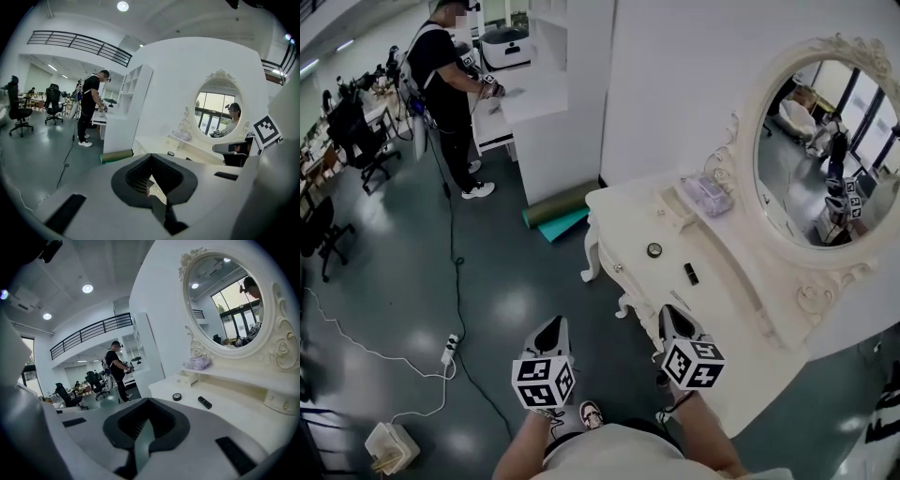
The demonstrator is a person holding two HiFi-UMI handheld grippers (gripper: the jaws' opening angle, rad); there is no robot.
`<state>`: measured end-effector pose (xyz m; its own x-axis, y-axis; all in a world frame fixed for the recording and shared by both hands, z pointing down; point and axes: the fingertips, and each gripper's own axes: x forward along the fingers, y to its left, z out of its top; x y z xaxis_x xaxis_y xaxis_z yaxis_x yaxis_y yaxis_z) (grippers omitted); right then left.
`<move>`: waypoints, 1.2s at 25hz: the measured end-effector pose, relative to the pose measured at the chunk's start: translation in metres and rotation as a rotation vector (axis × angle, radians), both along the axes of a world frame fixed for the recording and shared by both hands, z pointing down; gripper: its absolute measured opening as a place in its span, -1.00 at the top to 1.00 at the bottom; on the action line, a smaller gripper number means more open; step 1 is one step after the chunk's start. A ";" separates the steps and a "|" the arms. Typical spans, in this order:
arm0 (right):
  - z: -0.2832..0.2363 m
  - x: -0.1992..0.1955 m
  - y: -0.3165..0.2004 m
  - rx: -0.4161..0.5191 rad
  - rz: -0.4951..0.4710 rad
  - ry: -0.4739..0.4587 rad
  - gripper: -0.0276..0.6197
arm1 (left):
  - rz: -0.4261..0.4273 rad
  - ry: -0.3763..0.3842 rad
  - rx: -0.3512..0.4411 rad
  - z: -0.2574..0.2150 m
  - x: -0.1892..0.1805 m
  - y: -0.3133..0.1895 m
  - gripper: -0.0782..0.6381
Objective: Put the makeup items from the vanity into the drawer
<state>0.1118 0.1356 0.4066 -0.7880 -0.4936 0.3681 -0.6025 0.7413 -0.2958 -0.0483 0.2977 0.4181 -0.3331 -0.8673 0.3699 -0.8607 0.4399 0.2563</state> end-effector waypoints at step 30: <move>0.013 -0.121 -0.182 -0.037 0.123 0.013 0.86 | 0.105 0.000 -0.011 0.002 -0.148 -0.201 0.77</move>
